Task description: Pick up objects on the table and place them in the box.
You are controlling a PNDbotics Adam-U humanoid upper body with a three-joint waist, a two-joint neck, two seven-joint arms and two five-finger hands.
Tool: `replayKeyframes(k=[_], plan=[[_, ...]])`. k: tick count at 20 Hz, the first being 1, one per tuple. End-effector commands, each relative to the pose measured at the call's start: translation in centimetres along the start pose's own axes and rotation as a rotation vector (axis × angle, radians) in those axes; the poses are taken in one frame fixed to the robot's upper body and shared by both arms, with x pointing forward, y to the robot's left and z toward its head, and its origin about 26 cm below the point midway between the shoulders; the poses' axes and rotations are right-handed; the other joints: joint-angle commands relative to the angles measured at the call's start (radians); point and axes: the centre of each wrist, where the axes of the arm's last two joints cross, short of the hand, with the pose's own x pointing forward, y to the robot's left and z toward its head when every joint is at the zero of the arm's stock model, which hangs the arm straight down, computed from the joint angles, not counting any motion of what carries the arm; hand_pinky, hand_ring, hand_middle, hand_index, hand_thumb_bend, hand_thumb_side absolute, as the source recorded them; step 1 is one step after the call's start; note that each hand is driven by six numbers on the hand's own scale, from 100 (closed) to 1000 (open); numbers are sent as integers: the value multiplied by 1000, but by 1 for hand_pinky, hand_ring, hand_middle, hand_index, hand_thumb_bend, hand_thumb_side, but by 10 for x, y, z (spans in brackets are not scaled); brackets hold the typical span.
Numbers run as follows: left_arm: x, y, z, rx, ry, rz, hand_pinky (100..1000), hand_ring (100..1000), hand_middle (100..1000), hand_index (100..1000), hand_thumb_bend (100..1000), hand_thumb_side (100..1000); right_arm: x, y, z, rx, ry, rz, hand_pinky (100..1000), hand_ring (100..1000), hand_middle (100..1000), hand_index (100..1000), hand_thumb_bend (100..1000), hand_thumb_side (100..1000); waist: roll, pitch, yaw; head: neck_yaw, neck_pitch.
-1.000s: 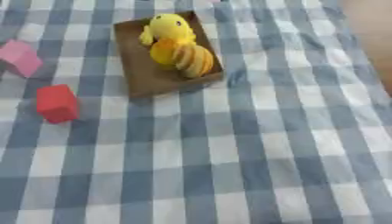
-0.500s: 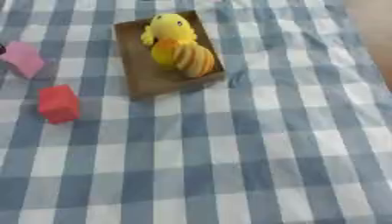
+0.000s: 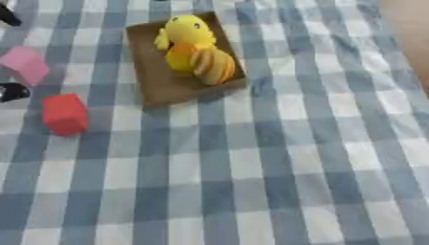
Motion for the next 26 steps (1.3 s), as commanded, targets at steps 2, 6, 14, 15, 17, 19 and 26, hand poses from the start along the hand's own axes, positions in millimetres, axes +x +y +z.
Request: replayKeyframes(k=[2,6,14,15,17,19,26], plan=[[0,11,2,-25,4,-26,930,892,850,882,612,488,4,-11,1,-23,-10,23,796,773,727,822,100,607,5,-18,-3,3,-15],[0,8,-8,-61,-2,-18,927,891,845,888,622,490,4,-10,1,-23,-8,21,796,771,726,820,100,607,6,-18,-4,5,-15],[-9,-3,-38,-130,15,28,925,890,840,893,641,475,4,-9,0,-25,-2,10,794,765,721,816,100,611,10,-13,-13,11,-13],[-11,-5,-41,-141,18,31,926,891,843,896,645,472,4,-9,0,-27,-2,9,794,764,720,816,100,611,11,-12,-15,12,-12],[-13,-9,-47,-159,23,30,927,893,846,900,652,468,4,-9,0,-30,-1,6,793,762,717,816,100,612,13,-10,-18,13,-11],[-16,-12,-51,-176,30,28,928,895,849,900,660,465,4,-9,0,-33,1,2,793,761,716,815,100,613,14,-7,-20,14,-11],[-23,-23,-56,-223,44,25,925,893,835,877,685,423,4,-8,1,-37,12,-10,791,757,712,813,100,619,21,1,-25,14,-8]])
